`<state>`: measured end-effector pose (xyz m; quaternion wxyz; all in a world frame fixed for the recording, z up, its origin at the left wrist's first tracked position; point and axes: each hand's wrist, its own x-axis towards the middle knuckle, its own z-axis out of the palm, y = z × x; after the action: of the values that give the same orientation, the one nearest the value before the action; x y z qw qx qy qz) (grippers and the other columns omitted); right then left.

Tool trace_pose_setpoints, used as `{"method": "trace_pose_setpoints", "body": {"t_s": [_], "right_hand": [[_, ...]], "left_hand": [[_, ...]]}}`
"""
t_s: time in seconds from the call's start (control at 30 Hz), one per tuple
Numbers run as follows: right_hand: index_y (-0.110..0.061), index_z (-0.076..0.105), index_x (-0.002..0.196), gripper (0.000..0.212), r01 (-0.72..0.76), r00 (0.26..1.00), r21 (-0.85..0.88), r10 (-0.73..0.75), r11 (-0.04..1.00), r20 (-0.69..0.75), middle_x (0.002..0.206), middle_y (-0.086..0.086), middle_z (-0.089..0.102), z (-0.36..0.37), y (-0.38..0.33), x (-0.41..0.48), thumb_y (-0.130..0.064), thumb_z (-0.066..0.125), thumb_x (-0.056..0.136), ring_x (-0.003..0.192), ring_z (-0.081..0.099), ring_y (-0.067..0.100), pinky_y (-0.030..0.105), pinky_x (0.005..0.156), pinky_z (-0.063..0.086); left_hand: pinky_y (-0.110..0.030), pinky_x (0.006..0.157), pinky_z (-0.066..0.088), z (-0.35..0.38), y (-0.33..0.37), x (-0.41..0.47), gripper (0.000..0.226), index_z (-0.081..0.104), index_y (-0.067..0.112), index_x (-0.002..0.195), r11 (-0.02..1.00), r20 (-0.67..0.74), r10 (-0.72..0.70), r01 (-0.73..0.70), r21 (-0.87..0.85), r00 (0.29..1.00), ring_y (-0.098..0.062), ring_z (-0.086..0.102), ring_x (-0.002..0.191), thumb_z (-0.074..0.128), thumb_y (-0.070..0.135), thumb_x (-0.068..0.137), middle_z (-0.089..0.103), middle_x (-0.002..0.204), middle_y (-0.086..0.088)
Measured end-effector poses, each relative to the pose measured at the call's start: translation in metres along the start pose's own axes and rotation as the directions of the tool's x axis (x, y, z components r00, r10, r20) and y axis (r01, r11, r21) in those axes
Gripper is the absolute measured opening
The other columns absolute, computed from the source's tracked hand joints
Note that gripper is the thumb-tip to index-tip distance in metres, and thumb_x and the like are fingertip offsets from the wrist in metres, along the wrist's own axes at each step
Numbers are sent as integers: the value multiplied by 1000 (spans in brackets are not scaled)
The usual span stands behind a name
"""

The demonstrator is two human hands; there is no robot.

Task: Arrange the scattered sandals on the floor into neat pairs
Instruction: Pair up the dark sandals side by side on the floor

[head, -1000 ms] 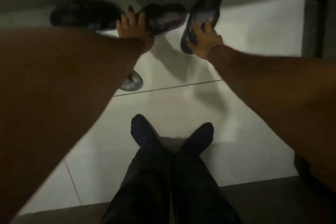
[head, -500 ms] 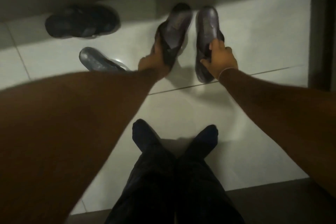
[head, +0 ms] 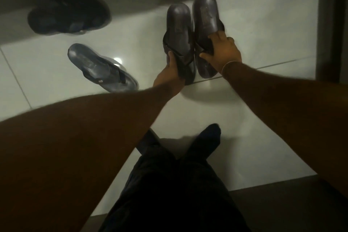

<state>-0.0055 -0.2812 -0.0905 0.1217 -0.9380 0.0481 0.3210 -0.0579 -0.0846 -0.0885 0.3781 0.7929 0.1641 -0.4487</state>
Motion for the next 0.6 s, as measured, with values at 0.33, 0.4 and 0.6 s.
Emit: {"method": "trace_pose_setpoints", "body": {"t_s": [0.33, 0.4, 0.6], "right_hand": [[-24, 64, 142, 48, 23, 999, 20, -24, 1000, 27, 168, 11, 34, 11, 4, -5, -44, 71, 99, 136, 52, 47, 57, 113, 52], [-25, 66, 140, 47, 30, 999, 22, -31, 999, 20, 168, 9, 35, 15, 8, -11, -44, 72, 98, 138, 50, 46, 56, 113, 52], [-27, 69, 138, 46, 30, 1000, 33, -30, 999, 1, 169, 8, 36, 18, 22, -17, -44, 74, 96, 140, 49, 45, 55, 114, 52]], "left_hand": [[-51, 128, 36, 3, -9, 6, 62, -5, 43, 172, 999, -23, 39, -39, -15, 999, -34, 46, 155, 26, 47, 118, 39, 175, -2], [-50, 129, 33, 6, -9, 5, 63, -6, 42, 172, 999, -16, 43, -44, -17, 999, -33, 42, 158, 27, 47, 119, 34, 177, 0], [-57, 125, 39, 15, -1, -1, 99, -17, 30, 171, 983, -8, 110, -107, 147, 994, -43, 46, 153, 44, 56, 98, 27, 179, -11]]}}
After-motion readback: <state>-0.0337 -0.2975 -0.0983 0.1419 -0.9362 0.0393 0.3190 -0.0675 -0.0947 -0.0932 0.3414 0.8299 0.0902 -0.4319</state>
